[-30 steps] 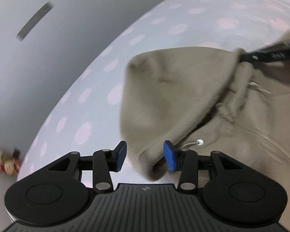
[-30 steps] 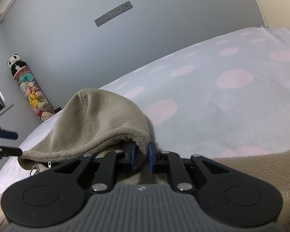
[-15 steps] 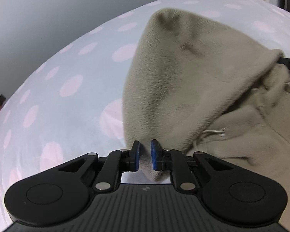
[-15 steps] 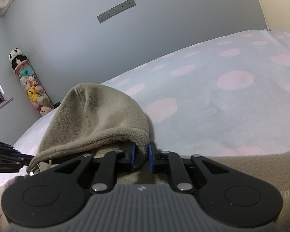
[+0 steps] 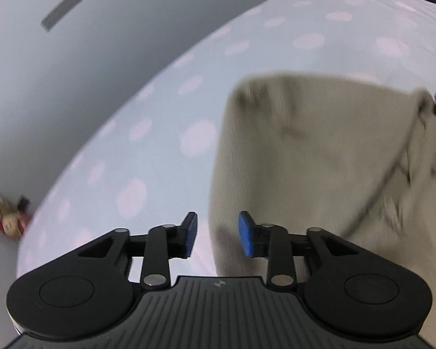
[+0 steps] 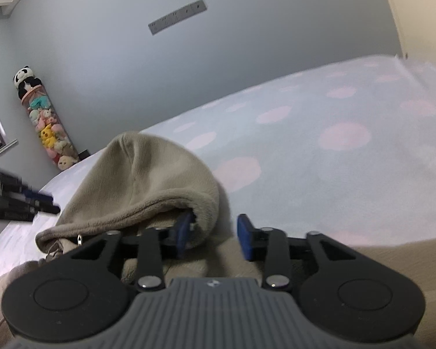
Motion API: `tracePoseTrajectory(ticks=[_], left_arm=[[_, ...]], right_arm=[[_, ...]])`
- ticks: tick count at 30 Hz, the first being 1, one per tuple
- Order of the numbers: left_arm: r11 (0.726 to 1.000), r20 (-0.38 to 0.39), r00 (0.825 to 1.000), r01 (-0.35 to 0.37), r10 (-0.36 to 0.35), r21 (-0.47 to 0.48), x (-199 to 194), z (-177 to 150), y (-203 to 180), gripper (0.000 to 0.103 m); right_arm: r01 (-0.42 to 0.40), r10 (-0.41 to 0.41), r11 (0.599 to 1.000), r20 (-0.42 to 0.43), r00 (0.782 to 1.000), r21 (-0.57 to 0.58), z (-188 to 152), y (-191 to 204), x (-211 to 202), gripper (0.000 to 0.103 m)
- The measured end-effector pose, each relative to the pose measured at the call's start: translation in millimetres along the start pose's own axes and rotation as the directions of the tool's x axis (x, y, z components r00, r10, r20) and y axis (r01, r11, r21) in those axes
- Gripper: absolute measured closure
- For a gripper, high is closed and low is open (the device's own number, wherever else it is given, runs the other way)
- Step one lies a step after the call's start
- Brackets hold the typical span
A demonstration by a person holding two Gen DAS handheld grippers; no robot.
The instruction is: Fold clothes
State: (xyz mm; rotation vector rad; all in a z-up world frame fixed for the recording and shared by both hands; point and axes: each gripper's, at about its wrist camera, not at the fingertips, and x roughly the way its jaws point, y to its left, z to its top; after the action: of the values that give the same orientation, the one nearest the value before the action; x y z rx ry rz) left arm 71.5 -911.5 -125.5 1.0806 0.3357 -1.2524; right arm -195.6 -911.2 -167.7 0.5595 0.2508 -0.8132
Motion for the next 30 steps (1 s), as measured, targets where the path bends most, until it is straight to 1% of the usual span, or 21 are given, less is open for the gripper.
tracePoseTrajectory(ticks=[1,3,6,10,11,14,17,20,23,25,26,27,28,30], left_arm=[[1.0,0.016,1.0,-0.004,0.003,0.013,-0.5,11.7,-0.8,0.067],[0.999,0.056,0.998,-0.005,0.003,0.031,3.6,37.0,-2.1,0.064],[0.998,0.109,0.994,0.004,-0.011,0.065,13.6,69.6,-8.4,0.062],[0.991,0.128,0.992,-0.005,-0.012,0.134,39.6,103.3,-22.1,0.061],[0.99,0.118,0.993,0.002,-0.019,0.141,49.4,108.4,-24.7,0.061],[0.987,0.045,0.999,0.006,-0.014,0.162,76.3,105.3,-33.2,0.061],[0.99,0.002,1.0,0.003,-0.003,0.14,104.8,98.6,-35.5,0.061],[0.993,-0.04,0.999,-0.001,0.006,0.12,133.0,92.1,-38.0,0.061],[0.99,-0.039,0.999,0.0,0.006,0.143,142.7,92.5,-43.6,0.058],[0.991,-0.045,0.999,0.016,-0.01,0.132,143.6,90.0,-42.6,0.058],[0.992,-0.047,0.999,0.027,-0.021,0.12,140.5,86.8,-40.4,0.059],[0.992,-0.048,0.998,0.046,-0.041,0.115,138.1,84.7,-38.9,0.068],[0.99,-0.048,0.996,0.075,-0.07,0.116,137.7,84.9,-37.9,0.081],[0.987,-0.047,0.995,0.099,-0.093,0.129,135.6,86.1,-38.0,0.09]], right_arm=[[0.009,-0.009,1.0,0.011,1.0,-0.004,2.0,0.0,-3.9,0.062],[0.027,-0.027,1.0,0.032,0.999,0.0,4.9,-2.2,-10.0,0.062],[0.043,-0.044,0.999,0.058,0.997,0.012,7.2,-6.2,-17.0,0.063],[0.031,-0.033,0.999,0.072,0.997,0.023,5.1,-10.7,-16.2,0.063],[0.023,-0.025,0.999,0.07,0.997,0.023,3.7,-11.4,-14.1,0.063],[0.007,-0.009,1.0,0.069,0.998,0.027,2.9,-12.8,-12.5,0.063],[-0.007,0.004,1.0,0.074,0.997,0.029,2.2,-13.1,-12.3,0.063],[-0.018,0.015,0.999,0.057,0.998,0.044,-0.5,-18.0,-6.0,0.063],[-0.023,0.021,0.997,0.026,0.999,0.079,-3.6,-24.5,2.3,0.063],[-0.029,0.027,0.995,0.022,0.999,0.096,-3.6,-27.4,3.7,0.063],[-0.031,0.029,0.995,0.023,0.999,0.098,-3.7,-27.4,3.5,0.063],[-0.032,0.03,0.995,0.024,0.999,0.099,-3.7,-27.3,3.5,0.063],[-0.032,0.03,0.995,0.022,0.999,0.098,-3.9,-27.2,3.9,0.063],[-0.034,0.032,0.994,0.022,0.999,0.102,-4.7,-28.3,3.9,0.063]])
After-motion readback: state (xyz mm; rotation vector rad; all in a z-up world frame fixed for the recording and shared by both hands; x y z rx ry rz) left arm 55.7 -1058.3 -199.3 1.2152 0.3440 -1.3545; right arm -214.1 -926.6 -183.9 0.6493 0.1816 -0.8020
